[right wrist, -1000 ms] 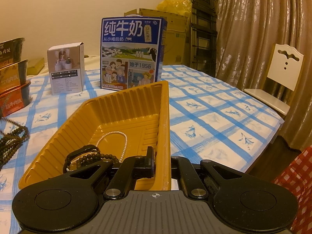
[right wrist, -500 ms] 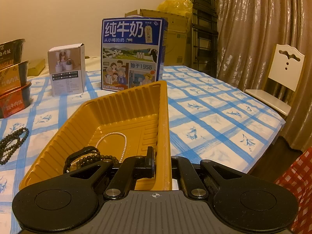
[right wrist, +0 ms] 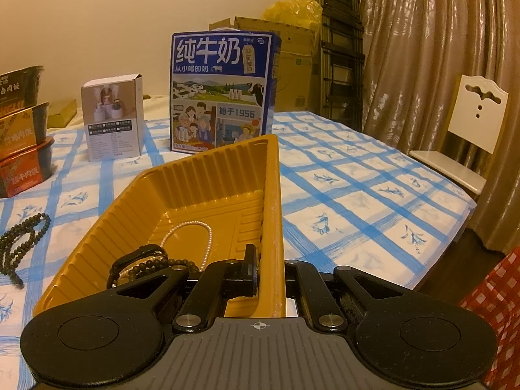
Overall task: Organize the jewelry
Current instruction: 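Lift the bead strand high with the left gripper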
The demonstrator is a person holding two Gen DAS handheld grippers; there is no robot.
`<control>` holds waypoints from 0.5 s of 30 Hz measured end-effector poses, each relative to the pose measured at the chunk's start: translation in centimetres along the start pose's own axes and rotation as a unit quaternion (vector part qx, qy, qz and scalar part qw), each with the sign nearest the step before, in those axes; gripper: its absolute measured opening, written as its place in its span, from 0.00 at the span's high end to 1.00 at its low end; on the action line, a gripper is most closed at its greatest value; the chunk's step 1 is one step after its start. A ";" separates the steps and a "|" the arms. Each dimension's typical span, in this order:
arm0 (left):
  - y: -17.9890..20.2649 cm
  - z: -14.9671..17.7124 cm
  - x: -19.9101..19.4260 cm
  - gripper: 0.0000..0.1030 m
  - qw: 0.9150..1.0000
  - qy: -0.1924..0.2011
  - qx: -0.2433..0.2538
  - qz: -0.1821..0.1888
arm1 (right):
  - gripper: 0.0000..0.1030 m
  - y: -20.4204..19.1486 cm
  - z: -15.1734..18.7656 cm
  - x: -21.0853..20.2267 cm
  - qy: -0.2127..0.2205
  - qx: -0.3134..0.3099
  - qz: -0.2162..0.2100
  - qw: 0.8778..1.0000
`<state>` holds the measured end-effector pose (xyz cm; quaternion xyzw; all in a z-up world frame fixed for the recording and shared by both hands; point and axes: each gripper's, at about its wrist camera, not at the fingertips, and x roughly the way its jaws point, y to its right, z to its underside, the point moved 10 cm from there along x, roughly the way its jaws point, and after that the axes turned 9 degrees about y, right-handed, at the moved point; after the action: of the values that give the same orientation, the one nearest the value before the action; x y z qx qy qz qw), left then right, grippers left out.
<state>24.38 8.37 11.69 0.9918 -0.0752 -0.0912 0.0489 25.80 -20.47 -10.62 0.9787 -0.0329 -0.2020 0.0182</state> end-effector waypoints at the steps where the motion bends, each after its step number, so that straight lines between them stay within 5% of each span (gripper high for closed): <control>1: 0.3 0.0 0.0 0.94 1.000 -0.001 0.000 0.006 | 0.95 0.0 0.0 0.0 0.000 0.001 0.000 1.000; 15: 7.5 0.6 1.8 0.94 0.994 -0.014 -0.012 0.110 | 0.95 -0.1 -0.1 -0.1 0.000 0.001 -0.001 1.000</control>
<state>24.93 0.70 11.61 0.9755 -0.1836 -0.0997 0.0695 25.73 -20.39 -10.51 0.9788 -0.0319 -0.2016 0.0168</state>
